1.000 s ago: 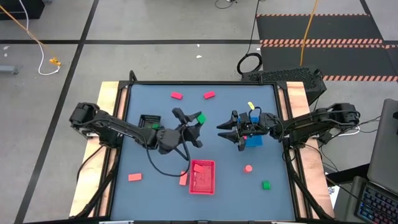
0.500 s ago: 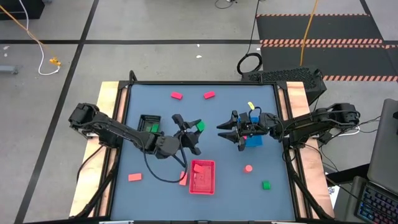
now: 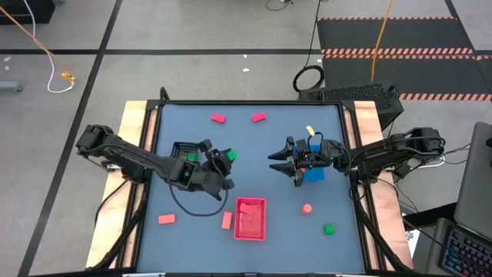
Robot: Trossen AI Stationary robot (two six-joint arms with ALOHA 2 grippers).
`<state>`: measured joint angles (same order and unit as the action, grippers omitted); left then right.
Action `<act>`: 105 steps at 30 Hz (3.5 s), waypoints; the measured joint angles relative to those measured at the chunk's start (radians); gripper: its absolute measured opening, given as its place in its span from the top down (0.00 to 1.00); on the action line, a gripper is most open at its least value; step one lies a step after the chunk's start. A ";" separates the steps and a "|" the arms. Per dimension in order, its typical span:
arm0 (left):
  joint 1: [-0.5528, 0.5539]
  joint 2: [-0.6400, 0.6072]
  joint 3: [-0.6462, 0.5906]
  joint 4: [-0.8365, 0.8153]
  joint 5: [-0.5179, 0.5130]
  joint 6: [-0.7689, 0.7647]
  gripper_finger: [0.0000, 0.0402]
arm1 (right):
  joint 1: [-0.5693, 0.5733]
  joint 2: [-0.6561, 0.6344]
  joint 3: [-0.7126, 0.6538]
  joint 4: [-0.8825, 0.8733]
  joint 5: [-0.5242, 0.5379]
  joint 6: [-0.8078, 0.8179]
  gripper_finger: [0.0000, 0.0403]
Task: Sort & place blocks by color
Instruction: Put the green block into the black bin, then put the red block into the blue bin
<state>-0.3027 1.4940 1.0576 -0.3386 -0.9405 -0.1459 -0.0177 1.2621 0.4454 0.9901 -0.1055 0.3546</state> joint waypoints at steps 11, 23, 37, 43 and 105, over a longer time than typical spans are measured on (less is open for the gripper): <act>0.000 -0.002 -0.023 -0.426 -0.011 -0.379 0.67 | 0.000 0.000 0.000 0.000 0.000 0.000 0.59; -0.001 -0.018 -0.052 -0.717 0.038 -0.744 0.67 | 0.000 0.000 0.000 0.000 0.000 0.000 0.59; 0.040 -0.018 -0.052 -0.995 0.190 -1.251 0.67 | 0.000 0.000 0.000 0.000 0.000 0.000 0.59; 0.085 -0.018 -0.086 -0.992 0.274 -1.285 0.67 | 0.000 0.000 0.000 0.000 0.000 0.000 0.59; 0.091 -0.001 0.112 -0.150 0.152 -0.231 0.45 | 0.000 0.000 0.000 -0.001 0.003 -0.076 0.59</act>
<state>-0.2119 1.4929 1.1698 -0.4886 -0.7886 -0.3771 -0.0179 1.2621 0.4454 0.9895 -0.1028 0.2789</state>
